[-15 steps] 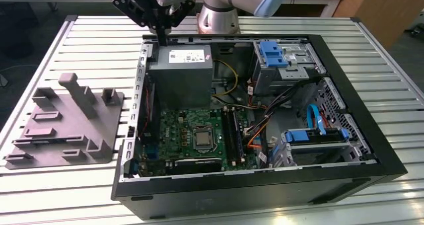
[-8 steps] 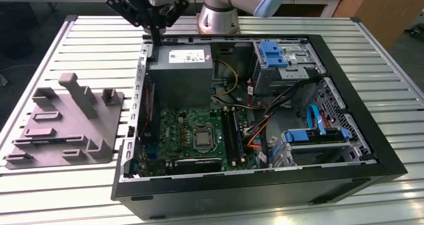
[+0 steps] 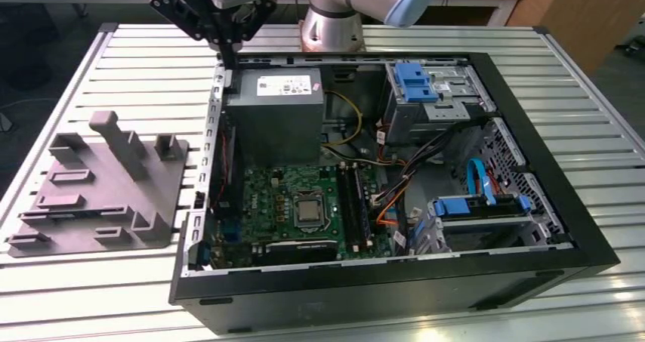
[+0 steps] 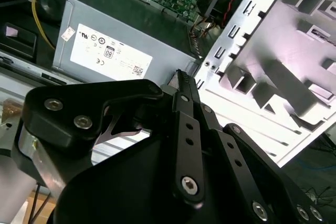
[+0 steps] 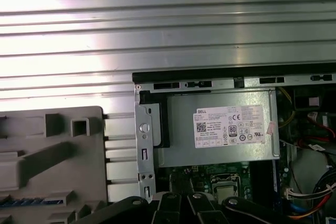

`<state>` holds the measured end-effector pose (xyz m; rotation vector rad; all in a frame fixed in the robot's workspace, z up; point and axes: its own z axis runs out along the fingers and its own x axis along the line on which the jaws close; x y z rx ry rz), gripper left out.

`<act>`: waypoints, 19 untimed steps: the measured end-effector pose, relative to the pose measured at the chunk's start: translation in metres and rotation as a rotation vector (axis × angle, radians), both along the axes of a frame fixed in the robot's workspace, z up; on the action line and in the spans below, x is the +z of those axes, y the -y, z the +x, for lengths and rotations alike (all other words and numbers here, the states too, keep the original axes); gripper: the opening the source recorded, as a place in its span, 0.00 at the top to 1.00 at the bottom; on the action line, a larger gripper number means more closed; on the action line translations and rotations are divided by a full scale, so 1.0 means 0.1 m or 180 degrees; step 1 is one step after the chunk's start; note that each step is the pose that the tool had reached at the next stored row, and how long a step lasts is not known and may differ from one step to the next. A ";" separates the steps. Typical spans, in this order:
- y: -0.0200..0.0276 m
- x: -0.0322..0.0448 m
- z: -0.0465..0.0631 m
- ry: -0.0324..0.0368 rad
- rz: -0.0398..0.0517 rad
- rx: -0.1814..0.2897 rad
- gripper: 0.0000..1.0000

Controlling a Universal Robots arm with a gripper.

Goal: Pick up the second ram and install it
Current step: 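Reach for the second ram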

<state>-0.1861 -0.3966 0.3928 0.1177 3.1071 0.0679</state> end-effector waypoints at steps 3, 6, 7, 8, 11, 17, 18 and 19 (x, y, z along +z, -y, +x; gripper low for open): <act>-0.003 -0.001 -0.04 0.0000 0.0000 0.0000 0.89; -0.006 -0.001 -0.08 0.0000 0.0000 0.0000 0.89; -0.007 -0.002 -0.09 0.0000 0.0000 0.0000 0.89; -0.007 -0.002 -0.10 0.0000 0.0000 0.0000 0.89; -0.010 -0.002 -0.15 0.0001 0.0000 0.0000 0.89; -0.016 -0.003 -0.23 0.0001 0.0000 0.0000 0.89; -0.017 -0.003 -0.24 0.0001 0.0000 0.0000 0.89; -0.017 -0.003 -0.26 0.0001 0.0000 0.0000 0.89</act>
